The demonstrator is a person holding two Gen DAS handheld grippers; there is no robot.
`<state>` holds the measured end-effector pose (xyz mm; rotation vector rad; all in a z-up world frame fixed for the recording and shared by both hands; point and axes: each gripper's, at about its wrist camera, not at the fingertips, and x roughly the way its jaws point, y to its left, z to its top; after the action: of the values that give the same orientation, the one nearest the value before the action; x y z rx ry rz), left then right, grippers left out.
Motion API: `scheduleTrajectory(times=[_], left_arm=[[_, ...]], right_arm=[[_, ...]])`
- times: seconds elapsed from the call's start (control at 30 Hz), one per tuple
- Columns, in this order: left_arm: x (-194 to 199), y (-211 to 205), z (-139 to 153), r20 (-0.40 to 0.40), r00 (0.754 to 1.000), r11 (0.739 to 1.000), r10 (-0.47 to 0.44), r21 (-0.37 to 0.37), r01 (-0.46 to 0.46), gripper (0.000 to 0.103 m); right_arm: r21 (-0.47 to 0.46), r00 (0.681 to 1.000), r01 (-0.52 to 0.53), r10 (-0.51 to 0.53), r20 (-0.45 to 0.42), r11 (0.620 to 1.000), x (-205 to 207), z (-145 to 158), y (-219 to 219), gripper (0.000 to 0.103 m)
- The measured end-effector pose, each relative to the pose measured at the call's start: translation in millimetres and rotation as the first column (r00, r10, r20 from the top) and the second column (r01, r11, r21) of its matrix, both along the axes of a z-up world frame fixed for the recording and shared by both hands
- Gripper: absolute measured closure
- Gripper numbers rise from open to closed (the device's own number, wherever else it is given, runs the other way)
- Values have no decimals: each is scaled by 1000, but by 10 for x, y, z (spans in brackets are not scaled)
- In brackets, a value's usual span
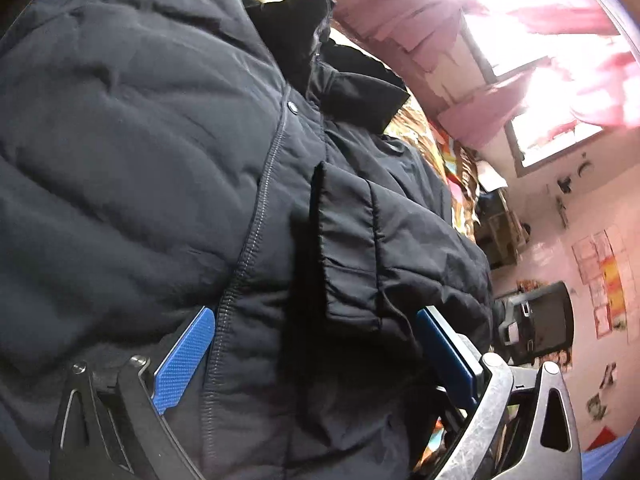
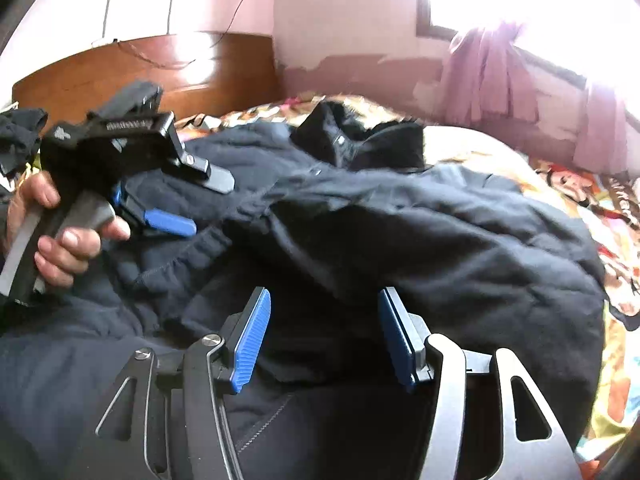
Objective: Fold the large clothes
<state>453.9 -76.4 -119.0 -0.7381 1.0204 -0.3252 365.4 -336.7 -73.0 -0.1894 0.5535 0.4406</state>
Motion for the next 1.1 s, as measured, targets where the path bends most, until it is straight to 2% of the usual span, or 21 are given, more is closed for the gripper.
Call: scheduleTrajectory(times=[0.07,0.17,0.2,0.27,0.5,0.63,0.73,0.8,0.83,0.9,0.97,1.1], left_arm=[[55,-51,-32,-17,1000,999,3,-35,-3,8],[110,-71,-100,-60,998,996,4,-93,-10,26],[112,-81,-111,-68,998,995,6,-100,-13,30],[105,-89,-111,-64,998,993,9,-115,-17,34],[122,-153,-31,-43,999,995,6,-96,-10,35],[185,-220,1,-45,999,997,-19,-81,15,35],[201,-312,94,-42,998,999,-45,9,46,35],[128,-294,173,-29,1000,997,0,72,2,35],[56,-260,231,3,999,996,35,86,-35,35],[-71,-196,324,63,995,993,81,85,-86,35],[-127,-186,362,84,994,995,73,58,-78,35],[-148,-213,260,28,999,999,33,-42,-32,35]], right_arm=[[31,999,30,-31,43,999,-52,73,-80,51],[76,987,93,-102,125,993,-75,164,-188,42],[95,982,109,-122,142,989,-92,187,-232,38],[134,975,138,-158,157,981,-108,223,-316,38],[237,966,212,-240,97,948,-18,182,-556,38],[257,963,233,-259,74,938,63,125,-596,38],[256,960,242,-269,76,936,85,113,-606,38],[250,959,248,-274,75,936,100,103,-614,38],[249,959,250,-275,72,936,102,102,-613,38],[246,958,256,-279,66,935,121,93,-623,38],[241,955,268,-290,59,933,141,80,-629,38],[246,947,298,-319,49,922,160,72,-668,38]])
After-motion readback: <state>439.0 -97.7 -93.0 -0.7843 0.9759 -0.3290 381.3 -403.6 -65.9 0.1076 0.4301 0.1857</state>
